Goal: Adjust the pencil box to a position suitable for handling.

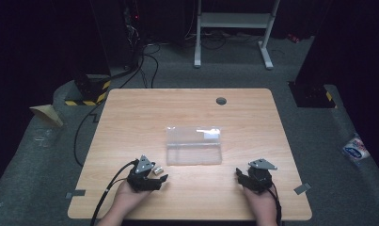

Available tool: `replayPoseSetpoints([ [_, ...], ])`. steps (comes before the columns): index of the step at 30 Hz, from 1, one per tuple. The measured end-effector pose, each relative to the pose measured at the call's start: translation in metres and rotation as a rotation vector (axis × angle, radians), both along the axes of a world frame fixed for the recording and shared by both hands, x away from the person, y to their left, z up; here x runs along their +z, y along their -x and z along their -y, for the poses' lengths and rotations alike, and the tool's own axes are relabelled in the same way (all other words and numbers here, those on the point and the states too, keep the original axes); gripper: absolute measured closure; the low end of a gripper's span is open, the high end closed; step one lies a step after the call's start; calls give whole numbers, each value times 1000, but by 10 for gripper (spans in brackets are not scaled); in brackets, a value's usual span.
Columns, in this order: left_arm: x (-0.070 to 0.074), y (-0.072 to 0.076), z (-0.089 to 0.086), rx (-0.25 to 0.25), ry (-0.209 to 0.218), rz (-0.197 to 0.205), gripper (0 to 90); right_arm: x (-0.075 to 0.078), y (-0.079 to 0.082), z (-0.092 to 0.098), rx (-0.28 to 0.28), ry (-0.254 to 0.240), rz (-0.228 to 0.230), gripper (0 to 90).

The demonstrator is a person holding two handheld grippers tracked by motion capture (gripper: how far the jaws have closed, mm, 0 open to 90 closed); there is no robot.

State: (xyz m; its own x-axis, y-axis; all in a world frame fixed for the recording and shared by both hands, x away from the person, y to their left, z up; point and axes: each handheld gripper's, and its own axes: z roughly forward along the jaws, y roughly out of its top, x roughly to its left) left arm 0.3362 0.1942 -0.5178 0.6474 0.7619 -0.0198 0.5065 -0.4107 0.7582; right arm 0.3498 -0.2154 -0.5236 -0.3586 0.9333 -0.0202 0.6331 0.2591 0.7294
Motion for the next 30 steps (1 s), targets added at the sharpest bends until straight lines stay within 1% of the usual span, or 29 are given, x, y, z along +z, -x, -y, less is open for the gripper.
replayPoseSetpoints([
  [2, -1, 0, 0, 7, -8, 1, 306, 0, 0, 0, 0, 0, 0, 351],
  [3, -1, 0, -1, 12, -8, 7, 320, 0, 0, 0, 0, 0, 0, 351],
  [4, -1, 0, -1, 16, -3, 4, 348, 0, 0, 0, 0, 0, 0, 351],
  [6, -3, -1, -4, 26, -18, 11, 377, 0, 0, 0, 0, 0, 0, 351],
  [7, -4, -2, -4, 32, -13, 7, 387, 0, 0, 0, 0, -1, 0, 351],
  [8, -5, -3, -5, 32, -35, 13, 399, 0, 0, 0, -1, -3, -1, 351],
  [9, -7, -4, -5, 45, -39, 10, 409, 0, 0, 0, 1, -2, 0, 351],
  [11, -7, -5, -6, 50, -33, 2, 439, 0, 0, 0, 2, -3, -1, 351],
  [12, -7, -5, -6, 56, -35, 14, 474, 0, 0, 0, 2, -3, -1, 351],
  [13, -7, -5, -6, 55, -32, 12, 491, 0, 0, 0, 2, -2, 0, 351],
  [14, -7, -5, -7, 55, -38, 17, 516, 0, 0, 0, 1, -3, -1, 351],
  [17, -7, -5, -8, 68, -10, 6, 589, 0, 0, 0, 2, -2, 0, 351],
  [19, -7, -4, -9, 65, -6, 7, 666, 0, 0, 0, 1, -2, -1, 352],
  [22, -7, -3, -8, 56, -10, 7, 676, 0, 0, 0, 1, -1, 0, 352],
  [25, -6, -4, -8, 43, -5, -6, 679, 0, 0, 0, 1, -1, 0, 352],
  [30, -4, -2, -8, 44, 4, 9, 679, 0, 0, 0, 0, -1, 0, 353],
])
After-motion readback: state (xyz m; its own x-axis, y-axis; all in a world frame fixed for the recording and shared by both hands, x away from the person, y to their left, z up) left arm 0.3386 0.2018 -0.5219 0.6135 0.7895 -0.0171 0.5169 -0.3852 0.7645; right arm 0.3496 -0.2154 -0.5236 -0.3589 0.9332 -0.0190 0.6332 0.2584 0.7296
